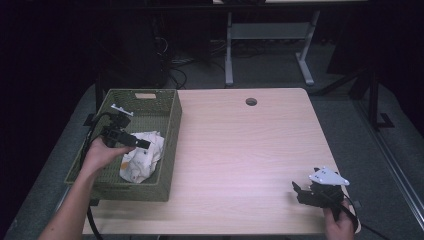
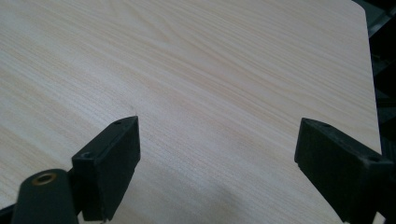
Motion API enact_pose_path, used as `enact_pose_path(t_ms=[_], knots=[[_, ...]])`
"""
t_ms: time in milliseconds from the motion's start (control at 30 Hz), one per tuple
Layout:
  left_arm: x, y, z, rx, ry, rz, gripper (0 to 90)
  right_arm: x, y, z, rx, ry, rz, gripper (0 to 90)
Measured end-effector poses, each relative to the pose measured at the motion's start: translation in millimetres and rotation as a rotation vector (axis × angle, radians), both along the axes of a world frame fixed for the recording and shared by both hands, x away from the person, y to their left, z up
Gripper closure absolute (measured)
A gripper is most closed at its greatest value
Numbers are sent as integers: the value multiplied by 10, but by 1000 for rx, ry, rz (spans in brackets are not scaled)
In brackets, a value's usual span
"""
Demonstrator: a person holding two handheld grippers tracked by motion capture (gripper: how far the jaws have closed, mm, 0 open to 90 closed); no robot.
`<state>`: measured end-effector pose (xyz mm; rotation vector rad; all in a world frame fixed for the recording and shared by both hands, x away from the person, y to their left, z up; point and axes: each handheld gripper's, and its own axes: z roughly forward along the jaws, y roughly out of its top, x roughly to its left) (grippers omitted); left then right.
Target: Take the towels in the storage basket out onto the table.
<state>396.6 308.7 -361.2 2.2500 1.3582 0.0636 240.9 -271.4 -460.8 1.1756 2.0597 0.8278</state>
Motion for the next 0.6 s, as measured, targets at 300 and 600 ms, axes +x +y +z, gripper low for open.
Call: enact_pose_path(t_ms=[300, 600], knots=[[106, -28, -259, 152, 103, 77, 256, -6, -10, 5, 1, -4, 4, 139], [141, -119, -512, 290, 210, 41, 267, -7, -11, 4, 0, -4, 2, 139]])
